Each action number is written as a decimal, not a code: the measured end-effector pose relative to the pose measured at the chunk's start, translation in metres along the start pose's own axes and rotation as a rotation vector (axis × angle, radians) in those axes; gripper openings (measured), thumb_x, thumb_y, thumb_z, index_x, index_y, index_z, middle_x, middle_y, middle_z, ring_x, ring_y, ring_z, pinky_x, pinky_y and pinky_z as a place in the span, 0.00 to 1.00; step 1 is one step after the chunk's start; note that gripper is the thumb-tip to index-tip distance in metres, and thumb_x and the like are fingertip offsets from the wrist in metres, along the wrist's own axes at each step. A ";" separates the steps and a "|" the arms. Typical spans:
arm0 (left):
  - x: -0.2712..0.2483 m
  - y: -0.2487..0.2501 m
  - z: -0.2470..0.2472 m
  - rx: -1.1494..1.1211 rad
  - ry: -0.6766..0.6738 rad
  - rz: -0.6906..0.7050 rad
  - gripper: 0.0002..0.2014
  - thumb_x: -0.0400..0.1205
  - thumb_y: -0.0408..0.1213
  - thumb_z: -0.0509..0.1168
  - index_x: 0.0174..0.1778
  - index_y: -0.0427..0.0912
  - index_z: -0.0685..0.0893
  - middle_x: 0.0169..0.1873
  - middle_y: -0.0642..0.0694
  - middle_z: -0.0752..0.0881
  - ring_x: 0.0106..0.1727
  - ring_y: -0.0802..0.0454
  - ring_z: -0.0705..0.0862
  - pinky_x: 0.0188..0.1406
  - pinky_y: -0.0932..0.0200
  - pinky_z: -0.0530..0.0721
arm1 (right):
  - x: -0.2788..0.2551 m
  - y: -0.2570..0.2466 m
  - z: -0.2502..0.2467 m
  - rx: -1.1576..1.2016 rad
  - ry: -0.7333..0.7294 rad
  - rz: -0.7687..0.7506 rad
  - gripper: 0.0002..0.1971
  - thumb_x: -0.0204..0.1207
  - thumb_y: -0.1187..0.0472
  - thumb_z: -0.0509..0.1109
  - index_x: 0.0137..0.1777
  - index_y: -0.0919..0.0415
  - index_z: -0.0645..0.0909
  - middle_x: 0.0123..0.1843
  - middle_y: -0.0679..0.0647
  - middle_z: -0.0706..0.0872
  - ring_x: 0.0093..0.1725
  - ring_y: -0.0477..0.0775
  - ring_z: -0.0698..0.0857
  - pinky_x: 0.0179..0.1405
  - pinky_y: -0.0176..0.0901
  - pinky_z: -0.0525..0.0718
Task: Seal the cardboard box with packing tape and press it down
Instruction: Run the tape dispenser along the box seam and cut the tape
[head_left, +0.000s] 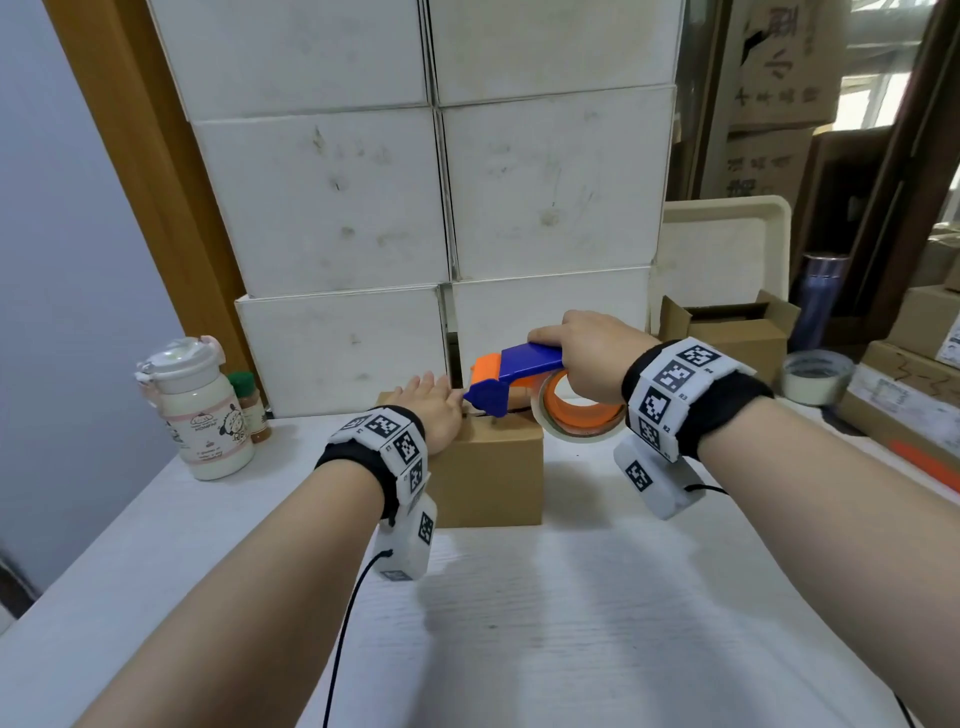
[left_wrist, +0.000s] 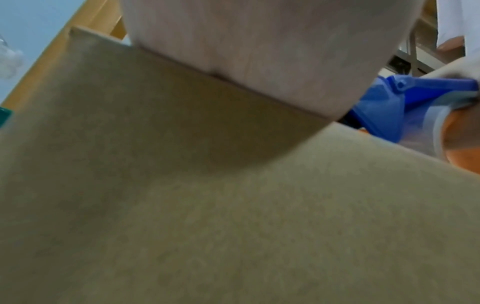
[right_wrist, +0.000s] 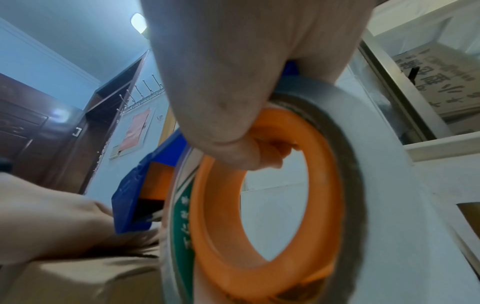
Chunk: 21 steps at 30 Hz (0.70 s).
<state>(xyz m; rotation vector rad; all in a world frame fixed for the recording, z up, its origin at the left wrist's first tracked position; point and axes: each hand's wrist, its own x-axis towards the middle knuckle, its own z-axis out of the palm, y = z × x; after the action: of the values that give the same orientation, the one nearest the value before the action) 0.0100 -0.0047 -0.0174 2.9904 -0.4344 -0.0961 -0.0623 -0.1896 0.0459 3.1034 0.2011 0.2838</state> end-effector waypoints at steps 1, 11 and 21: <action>0.000 -0.002 0.000 0.009 -0.016 -0.010 0.25 0.88 0.43 0.39 0.82 0.40 0.57 0.83 0.42 0.57 0.84 0.46 0.55 0.83 0.47 0.52 | 0.001 -0.001 0.000 0.001 0.000 -0.004 0.29 0.76 0.70 0.61 0.75 0.46 0.68 0.52 0.52 0.73 0.49 0.54 0.74 0.50 0.44 0.74; -0.003 -0.025 -0.003 -0.017 -0.046 -0.123 0.38 0.84 0.63 0.41 0.85 0.43 0.46 0.85 0.45 0.44 0.86 0.48 0.44 0.84 0.48 0.43 | 0.001 0.009 0.002 -0.058 -0.008 0.006 0.27 0.76 0.70 0.61 0.72 0.46 0.71 0.50 0.53 0.74 0.48 0.55 0.77 0.50 0.45 0.75; -0.010 -0.023 -0.004 -0.018 -0.047 -0.146 0.39 0.83 0.65 0.42 0.85 0.44 0.44 0.85 0.46 0.43 0.86 0.48 0.42 0.84 0.49 0.41 | 0.004 0.018 0.004 -0.067 0.011 0.010 0.29 0.75 0.71 0.62 0.73 0.45 0.70 0.51 0.53 0.74 0.48 0.55 0.76 0.49 0.44 0.74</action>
<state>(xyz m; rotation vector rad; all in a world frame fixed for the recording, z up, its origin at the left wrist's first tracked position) 0.0072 0.0204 -0.0162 3.0038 -0.2175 -0.1825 -0.0557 -0.2065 0.0433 3.0386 0.1721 0.3009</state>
